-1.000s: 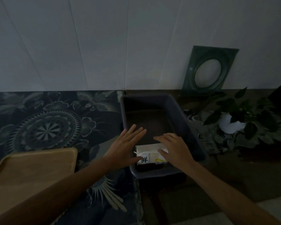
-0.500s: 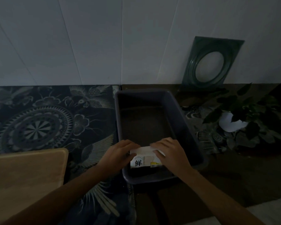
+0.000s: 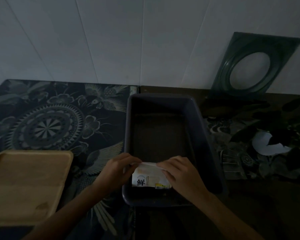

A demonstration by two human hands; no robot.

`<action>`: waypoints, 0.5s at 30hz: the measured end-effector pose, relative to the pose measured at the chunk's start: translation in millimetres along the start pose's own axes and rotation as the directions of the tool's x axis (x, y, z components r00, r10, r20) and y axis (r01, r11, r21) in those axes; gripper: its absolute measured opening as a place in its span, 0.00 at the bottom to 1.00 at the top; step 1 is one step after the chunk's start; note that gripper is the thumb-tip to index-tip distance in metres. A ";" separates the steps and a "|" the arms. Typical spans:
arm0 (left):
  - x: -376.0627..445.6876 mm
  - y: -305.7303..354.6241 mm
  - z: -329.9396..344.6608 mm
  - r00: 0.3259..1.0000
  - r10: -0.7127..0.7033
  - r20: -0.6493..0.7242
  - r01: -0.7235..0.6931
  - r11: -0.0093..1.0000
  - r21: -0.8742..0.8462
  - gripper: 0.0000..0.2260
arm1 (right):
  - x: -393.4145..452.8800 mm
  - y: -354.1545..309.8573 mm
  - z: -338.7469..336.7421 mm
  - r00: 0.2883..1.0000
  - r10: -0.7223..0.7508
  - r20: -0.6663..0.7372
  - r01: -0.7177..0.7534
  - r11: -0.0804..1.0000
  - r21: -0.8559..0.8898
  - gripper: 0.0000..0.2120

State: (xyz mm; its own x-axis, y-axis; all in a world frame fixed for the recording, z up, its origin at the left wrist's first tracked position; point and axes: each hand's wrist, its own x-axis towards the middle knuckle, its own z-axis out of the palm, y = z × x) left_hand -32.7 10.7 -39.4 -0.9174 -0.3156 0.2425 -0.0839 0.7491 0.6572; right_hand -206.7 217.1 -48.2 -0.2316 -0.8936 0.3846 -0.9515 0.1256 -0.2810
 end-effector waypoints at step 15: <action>1.4 31.0 4.1 1.000 -0.022 0.017 0.022 1.000 -0.013 0.15 | -1.1 22.0 -11.2 0.991 -0.104 -0.088 0.115 0.985 0.128 0.09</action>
State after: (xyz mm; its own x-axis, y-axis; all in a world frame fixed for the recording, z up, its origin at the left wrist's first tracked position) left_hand -38.2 35.8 -21.6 -0.9220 -0.3215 0.2159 -0.0990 0.7345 0.6713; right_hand -229.6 225.7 -45.0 -0.1480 -0.8606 0.4874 -0.9380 -0.0341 -0.3451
